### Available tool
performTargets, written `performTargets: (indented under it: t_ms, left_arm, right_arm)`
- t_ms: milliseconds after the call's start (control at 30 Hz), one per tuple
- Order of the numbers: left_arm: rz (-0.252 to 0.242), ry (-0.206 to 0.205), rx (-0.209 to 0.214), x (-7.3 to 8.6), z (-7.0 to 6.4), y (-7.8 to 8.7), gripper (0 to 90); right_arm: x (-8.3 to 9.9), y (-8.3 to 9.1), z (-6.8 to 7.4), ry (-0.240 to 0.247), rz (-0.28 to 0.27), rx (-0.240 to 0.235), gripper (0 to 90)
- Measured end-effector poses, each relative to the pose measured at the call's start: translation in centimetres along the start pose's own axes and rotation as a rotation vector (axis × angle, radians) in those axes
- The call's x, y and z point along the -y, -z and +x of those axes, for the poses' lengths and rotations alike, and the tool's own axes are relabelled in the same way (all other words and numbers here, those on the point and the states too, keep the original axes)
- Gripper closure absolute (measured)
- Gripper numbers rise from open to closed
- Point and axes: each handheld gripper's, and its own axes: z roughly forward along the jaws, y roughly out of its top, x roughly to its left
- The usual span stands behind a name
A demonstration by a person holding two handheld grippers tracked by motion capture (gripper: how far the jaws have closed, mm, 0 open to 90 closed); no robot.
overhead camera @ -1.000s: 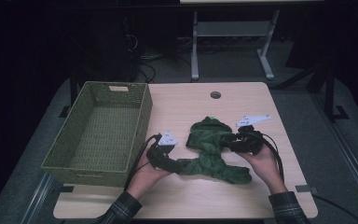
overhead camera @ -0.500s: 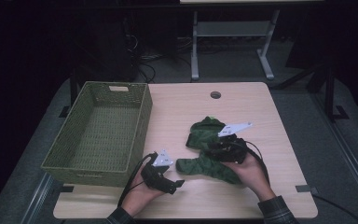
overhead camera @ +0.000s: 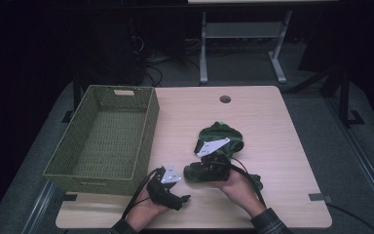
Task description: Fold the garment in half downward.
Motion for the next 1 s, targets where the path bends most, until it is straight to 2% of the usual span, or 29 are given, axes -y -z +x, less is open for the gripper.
performTargets:
  t_ms: [33, 133, 233, 333, 467, 500, 567, 633, 667, 800, 967, 1000]
  left_arm:
    - [-0.008, -0.004, 0.003, 0.1, 0.1, 0.0, 12.7]
    - [-0.03, -0.018, 0.011, 0.5, 0.2, 0.1, 12.7]
    - [-0.048, -0.016, 0.013, 0.7, 0.2, 0.1, 12.7]
    - [-0.049, -0.015, 0.014, 0.7, 0.2, 0.1, 12.7]
    - [-0.049, -0.015, 0.015, 0.7, 0.2, 0.1, 12.7]
    - [-0.051, -0.012, 0.016, 0.7, 0.2, 0.1, 12.7]
    - [-0.051, -0.012, 0.016, 0.7, 0.2, 0.1, 12.7]
    - [-0.052, -0.012, 0.016, 0.7, 0.2, 0.1, 12.7]
    - [-0.051, -0.014, 0.015, 0.7, 0.2, 0.1, 12.7]
    - [-0.051, -0.013, 0.015, 0.7, 0.2, 0.1, 12.7]
    - [-0.049, -0.016, 0.014, 0.7, 0.3, 0.1, 12.7]
    - [-0.049, -0.014, 0.015, 0.7, 0.2, 0.1, 12.7]
  right_arm:
    - [-0.1, -0.5, 0.4, 0.022, 0.01, 0.003, 70.2]
    - [0.0, -0.9, 0.8, 0.024, 0.02, 0.003, 70.5]
    - [0.2, -2.0, 0.7, 0.037, 0.053, 0.004, 70.7]
    - [0.4, -2.9, 0.8, 0.028, 0.078, 0.007, 70.8]
    - [0.6, -3.6, 0.7, 0.042, 0.105, 0.016, 70.8]
    - [0.8, -4.1, 0.8, 0.061, 0.125, 0.04, 72.0]
    - [0.9, -4.2, 0.8, 0.071, 0.129, 0.043, 73.0]
    - [1.0, -4.4, 1.0, 0.079, 0.13, 0.065, 77.9]
    - [1.2, -4.5, 1.3, 0.098, 0.126, 0.086, 81.9]
    - [1.3, -4.5, 1.2, 0.086, 0.122, 0.072, 86.9]
    - [1.3, -4.3, 1.2, 0.089, 0.13, 0.059, 87.7]
    - [1.3, -4.2, 1.3, 0.077, 0.124, 0.044, 87.7]
